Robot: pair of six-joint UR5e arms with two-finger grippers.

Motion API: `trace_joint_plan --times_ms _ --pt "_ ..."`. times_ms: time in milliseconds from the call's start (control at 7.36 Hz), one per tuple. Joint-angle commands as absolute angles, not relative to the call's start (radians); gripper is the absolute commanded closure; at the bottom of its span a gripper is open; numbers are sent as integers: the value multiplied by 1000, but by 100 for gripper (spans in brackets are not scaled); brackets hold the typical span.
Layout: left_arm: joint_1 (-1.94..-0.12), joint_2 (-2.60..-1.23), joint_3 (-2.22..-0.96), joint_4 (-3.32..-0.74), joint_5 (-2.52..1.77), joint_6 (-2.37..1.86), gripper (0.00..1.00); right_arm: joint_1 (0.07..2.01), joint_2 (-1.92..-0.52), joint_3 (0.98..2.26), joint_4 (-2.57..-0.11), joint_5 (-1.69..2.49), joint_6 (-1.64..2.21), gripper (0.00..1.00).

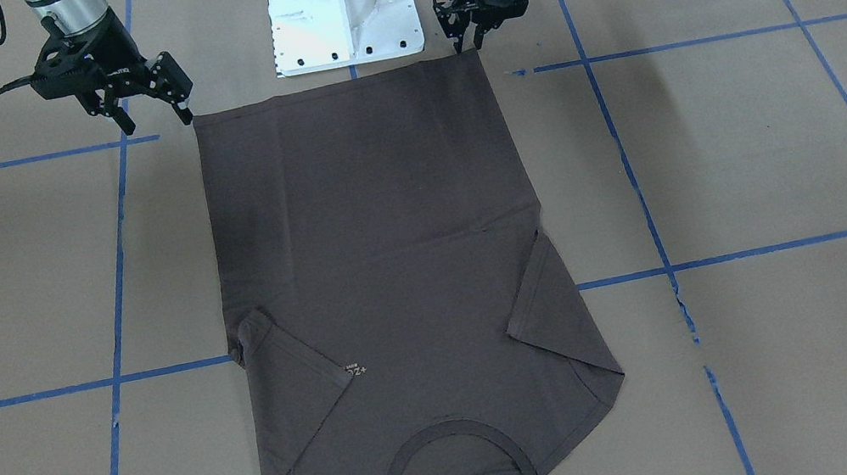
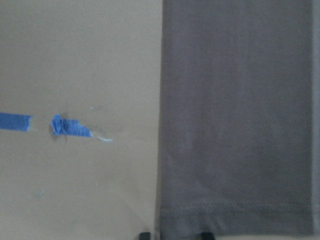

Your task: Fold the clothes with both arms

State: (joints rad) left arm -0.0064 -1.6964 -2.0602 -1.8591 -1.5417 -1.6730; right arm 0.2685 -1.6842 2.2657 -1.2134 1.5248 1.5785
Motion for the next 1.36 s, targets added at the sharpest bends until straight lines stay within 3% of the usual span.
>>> trace_joint_plan --times_ms 0,136,544,680,816,1224 --pt "-2 -1700 -2060 -1859 -1542 -1680 95 268 -1686 2267 -1213 1525 1578 2" --pt "-2 -1700 -2062 -1859 -1531 -1681 100 268 -1686 2266 -1213 1525 1578 2" --pt "-11 -1698 -2080 -1859 -1525 -1678 100 267 -1686 2267 -1213 1525 1578 2" --pt "-12 -1697 -2086 -1858 -1525 -1672 59 268 -1686 2267 -1213 1525 1578 2" --pt "-14 -1694 -2086 -1858 -1526 -1667 43 268 -1686 2267 -1213 1525 1578 2" --pt "-12 -1690 -2083 -1858 -1526 -1667 43 268 -1686 2267 -1213 1525 1578 2"
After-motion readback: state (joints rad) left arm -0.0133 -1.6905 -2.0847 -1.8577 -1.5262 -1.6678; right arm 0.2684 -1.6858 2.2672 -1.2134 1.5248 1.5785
